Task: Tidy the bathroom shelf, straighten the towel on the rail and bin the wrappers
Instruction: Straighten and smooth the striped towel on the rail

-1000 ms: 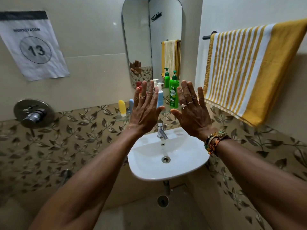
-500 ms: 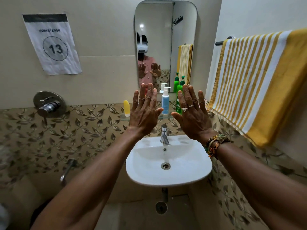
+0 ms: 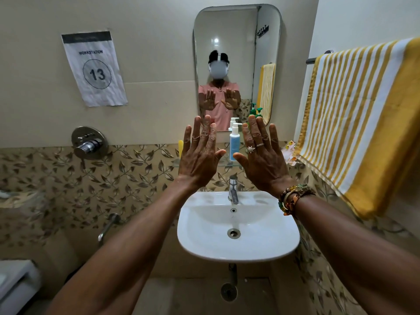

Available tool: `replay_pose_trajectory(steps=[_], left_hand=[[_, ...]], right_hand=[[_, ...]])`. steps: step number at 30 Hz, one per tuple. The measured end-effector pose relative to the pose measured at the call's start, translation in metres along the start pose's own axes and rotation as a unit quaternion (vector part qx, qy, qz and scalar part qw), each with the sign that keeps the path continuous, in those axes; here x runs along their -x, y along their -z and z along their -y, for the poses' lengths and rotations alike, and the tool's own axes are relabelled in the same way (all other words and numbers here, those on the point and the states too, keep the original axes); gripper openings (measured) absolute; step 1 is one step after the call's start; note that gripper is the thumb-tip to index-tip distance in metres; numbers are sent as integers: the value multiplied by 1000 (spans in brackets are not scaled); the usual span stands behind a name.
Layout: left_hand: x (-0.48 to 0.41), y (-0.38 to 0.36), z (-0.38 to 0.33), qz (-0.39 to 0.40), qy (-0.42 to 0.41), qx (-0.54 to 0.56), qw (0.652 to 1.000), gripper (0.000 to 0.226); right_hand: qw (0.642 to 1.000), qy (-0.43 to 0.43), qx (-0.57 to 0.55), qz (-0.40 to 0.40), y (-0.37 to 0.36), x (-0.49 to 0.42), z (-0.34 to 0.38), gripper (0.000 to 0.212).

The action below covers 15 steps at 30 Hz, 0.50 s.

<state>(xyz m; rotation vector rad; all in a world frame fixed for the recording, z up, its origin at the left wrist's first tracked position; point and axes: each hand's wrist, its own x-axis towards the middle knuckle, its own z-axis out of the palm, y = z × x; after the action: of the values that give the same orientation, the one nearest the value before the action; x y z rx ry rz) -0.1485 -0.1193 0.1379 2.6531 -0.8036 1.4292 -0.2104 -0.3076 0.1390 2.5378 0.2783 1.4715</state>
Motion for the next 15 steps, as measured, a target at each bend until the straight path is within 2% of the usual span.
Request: replay_pose_trajectory(steps=[7,15], left_hand=[[-9,7,3,-7,-4,-4,1000,73],[-35,9,-4,-22,-8,2,1000,72]], right_hand=[[1000,0,-28,-9,4,-10,-1,72],[999,-43,-14,1,2,-30,-15,82]])
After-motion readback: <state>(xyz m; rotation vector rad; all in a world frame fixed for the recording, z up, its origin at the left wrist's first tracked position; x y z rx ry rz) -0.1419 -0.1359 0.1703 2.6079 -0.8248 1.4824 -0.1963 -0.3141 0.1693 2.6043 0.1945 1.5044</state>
